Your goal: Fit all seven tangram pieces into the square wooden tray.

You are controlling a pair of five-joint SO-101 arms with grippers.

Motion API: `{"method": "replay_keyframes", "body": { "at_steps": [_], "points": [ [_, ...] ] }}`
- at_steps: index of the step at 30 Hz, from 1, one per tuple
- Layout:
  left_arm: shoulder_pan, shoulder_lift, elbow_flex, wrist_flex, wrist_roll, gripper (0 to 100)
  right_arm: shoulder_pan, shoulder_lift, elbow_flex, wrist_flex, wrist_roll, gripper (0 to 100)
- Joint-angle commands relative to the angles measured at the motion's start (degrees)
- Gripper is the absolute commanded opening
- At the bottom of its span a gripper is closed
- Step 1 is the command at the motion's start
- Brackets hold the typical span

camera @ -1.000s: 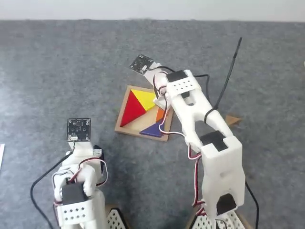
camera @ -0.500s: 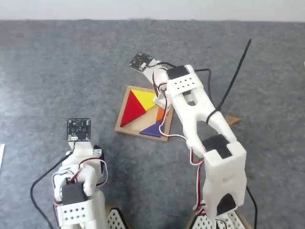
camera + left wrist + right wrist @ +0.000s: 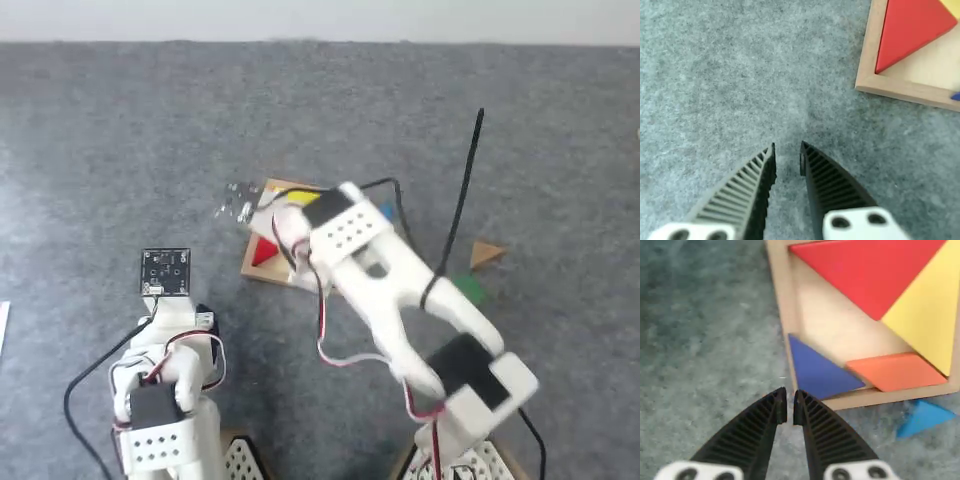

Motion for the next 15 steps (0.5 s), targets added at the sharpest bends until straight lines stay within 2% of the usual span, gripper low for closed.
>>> {"method": "replay_keyframes", "body": {
  "at_steps": [1,8,15],
  "points": [
    [0.18,-1.05,-0.66,0.18,0.0,8,-0.57,-5.67,4.13,-4.97,1.05,4.7],
    [0.18,-1.05,-0.66,0.18,0.0,8,-0.22,-1.36,3.87,-6.46,1.05,4.7],
    [0.18,-1.05,-0.66,0.18,0.0,8,4.79,4.97,-1.32,-6.46,2.73,4.7]
  ]
}}
